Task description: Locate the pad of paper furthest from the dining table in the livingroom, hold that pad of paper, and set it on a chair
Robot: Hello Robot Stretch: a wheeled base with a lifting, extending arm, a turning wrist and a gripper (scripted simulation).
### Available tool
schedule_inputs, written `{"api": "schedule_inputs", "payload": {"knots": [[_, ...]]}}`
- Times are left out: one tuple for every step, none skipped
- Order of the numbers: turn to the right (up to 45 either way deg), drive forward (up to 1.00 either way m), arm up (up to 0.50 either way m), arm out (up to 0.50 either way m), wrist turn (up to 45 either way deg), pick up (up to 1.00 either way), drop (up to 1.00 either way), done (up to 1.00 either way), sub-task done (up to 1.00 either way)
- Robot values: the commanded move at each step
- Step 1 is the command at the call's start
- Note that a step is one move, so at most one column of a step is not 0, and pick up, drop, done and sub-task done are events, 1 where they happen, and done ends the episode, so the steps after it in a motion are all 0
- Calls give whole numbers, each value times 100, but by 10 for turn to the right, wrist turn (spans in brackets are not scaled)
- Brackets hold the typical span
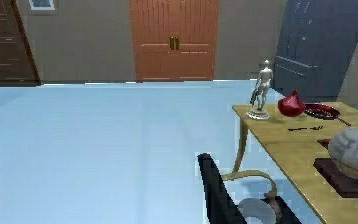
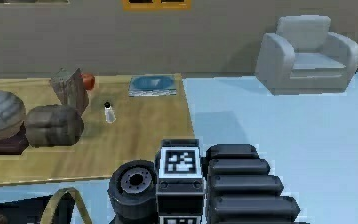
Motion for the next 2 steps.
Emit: {"api": "schedule_inputs", "payload": {"knots": [[300,0,0,0,0,0,0,0,0],[180,0,0,0,0,0,0,0,0]]}}
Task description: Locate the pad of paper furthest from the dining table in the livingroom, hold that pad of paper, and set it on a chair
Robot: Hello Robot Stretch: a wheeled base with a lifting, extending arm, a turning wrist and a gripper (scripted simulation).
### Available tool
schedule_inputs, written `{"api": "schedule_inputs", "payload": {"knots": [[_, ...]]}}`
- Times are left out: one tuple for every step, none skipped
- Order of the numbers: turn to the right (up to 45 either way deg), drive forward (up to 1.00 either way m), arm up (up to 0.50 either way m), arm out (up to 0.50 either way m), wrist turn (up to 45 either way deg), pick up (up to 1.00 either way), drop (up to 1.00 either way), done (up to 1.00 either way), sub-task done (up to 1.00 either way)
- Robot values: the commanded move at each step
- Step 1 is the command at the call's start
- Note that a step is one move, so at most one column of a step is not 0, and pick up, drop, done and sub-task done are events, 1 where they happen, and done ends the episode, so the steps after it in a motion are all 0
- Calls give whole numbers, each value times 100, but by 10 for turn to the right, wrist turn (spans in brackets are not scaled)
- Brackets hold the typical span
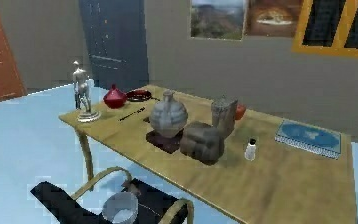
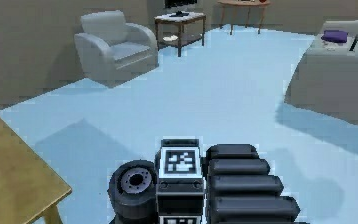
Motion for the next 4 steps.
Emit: {"api": "schedule_inputs", "payload": {"knots": [[0,20,0,0,0,0,0,0,0],[-450,0,0,0,0,0,0,0,0],[-150,0,0,0,0,0,0,0,0],[450,0,0,0,0,0,0,0,0]]}}
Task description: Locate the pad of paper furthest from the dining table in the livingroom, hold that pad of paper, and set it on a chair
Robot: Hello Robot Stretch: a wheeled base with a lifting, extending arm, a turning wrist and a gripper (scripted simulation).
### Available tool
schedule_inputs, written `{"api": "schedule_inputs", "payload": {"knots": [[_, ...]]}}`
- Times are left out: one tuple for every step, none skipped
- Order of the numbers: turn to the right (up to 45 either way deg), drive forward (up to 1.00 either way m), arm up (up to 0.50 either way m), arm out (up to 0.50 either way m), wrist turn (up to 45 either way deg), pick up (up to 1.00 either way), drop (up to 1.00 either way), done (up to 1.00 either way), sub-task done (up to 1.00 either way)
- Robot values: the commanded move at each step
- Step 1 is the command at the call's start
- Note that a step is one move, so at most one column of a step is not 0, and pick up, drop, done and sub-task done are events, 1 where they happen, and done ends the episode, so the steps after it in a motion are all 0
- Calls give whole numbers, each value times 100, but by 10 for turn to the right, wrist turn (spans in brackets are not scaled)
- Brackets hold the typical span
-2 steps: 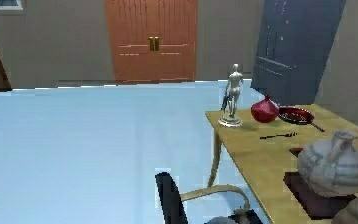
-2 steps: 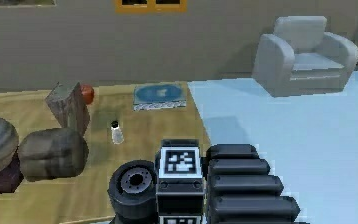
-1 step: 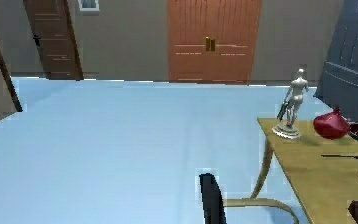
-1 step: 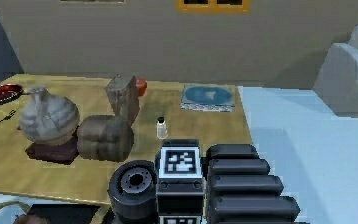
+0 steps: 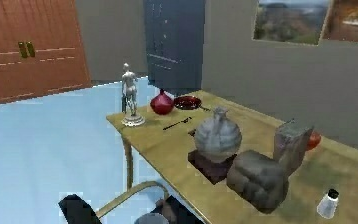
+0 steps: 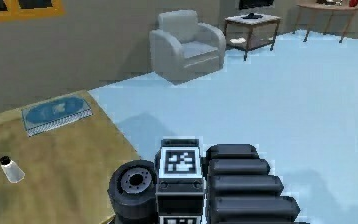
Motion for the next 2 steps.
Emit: {"api": "schedule_inputs", "payload": {"knots": [[60,0,0,0,0,0,0,0,0],[-420,0,0,0,0,0,0,0,0]]}}
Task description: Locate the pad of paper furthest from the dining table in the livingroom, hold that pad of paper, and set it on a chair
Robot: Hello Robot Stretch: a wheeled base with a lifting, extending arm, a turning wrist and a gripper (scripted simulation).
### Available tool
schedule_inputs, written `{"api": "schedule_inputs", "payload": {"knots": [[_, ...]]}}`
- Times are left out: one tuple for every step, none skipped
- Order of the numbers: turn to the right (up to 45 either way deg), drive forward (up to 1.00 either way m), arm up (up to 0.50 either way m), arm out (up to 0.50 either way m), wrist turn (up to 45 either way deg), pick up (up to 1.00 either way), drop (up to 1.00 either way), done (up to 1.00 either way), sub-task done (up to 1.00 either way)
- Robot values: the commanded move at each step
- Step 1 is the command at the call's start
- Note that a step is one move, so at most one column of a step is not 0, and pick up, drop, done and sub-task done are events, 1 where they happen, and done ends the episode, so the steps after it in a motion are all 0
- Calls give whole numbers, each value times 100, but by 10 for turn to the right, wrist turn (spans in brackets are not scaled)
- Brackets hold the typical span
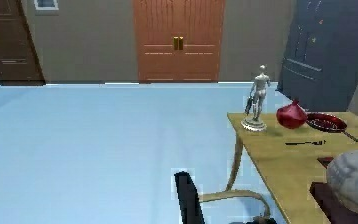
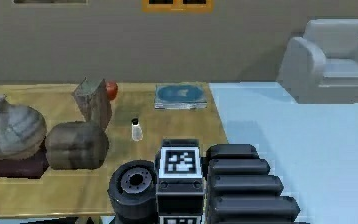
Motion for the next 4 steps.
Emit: {"api": "schedule_inputs", "payload": {"knots": [[390,0,0,0,0,0,0,0,0],[-390,0,0,0,0,0,0,0,0],[450,0,0,0,0,0,0,0,0],[330,0,0,0,0,0,0,0,0]]}}
